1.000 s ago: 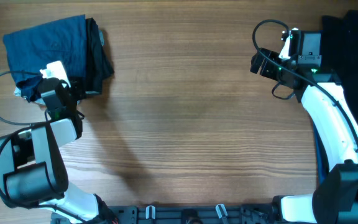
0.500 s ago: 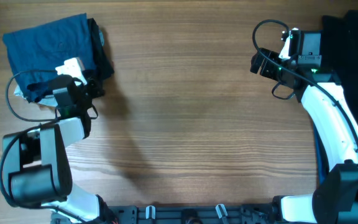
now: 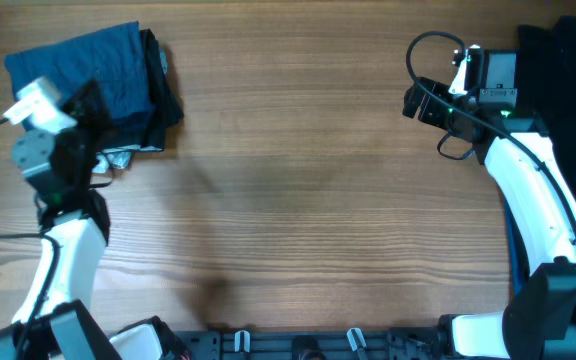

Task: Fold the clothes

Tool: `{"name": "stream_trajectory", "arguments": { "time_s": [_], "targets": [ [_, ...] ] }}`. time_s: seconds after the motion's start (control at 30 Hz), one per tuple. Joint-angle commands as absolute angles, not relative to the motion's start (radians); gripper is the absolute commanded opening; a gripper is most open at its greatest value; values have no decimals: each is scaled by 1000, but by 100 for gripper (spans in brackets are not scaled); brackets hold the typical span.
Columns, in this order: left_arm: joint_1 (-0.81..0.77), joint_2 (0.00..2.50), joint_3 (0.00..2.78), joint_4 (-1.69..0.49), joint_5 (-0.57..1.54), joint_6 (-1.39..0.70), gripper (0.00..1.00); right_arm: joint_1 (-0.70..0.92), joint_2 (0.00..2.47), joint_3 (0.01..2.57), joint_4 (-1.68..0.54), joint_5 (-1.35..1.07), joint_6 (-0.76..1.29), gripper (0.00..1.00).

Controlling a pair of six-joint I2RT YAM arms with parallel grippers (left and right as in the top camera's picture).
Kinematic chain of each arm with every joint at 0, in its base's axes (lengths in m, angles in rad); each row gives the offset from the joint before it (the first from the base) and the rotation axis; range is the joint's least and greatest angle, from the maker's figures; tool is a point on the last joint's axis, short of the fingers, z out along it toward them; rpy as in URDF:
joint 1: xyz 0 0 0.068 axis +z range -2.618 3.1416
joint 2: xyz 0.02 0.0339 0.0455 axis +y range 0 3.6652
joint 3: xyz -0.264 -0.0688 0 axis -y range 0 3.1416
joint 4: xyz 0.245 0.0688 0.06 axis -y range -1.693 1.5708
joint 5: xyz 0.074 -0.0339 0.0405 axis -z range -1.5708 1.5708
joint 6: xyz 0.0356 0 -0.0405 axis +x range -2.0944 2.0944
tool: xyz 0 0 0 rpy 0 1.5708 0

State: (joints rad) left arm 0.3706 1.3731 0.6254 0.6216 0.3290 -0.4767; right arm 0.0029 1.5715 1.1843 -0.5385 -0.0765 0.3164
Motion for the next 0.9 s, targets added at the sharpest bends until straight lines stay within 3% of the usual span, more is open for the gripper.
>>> {"name": "stream_trajectory", "arguments": {
  "time_s": [0.0,0.1,0.23,0.33,0.47,0.6,0.7,0.87],
  "targets": [
    [457,1484,625,703,287,-532,14,-1,1581,1180,-536,-60,317,100],
    [467,1694,664,916,357,-539,15,-1,1581,1180,-536,-60,317,100],
    [474,1857,751,913,343,-570,12,-1,1581,1180,-536,-60,316,100],
    [506,1892,750,793,224,-569,11,-1,1581,1180,-536,-60,316,100],
    [532,1893,750,648,204,-469,10,-1,1581,1180,-536,-60,317,100],
    [531,1872,750,788,317,-457,7,-1,1581,1180,-536,-60,317,100],
    [529,1772,751,902,436,-580,7,-1,1581,1180,-536,-60,317,99],
    [509,1581,751,876,439,-709,11,-1,1581,1180,-536,-60,317,100]
  ]
}}
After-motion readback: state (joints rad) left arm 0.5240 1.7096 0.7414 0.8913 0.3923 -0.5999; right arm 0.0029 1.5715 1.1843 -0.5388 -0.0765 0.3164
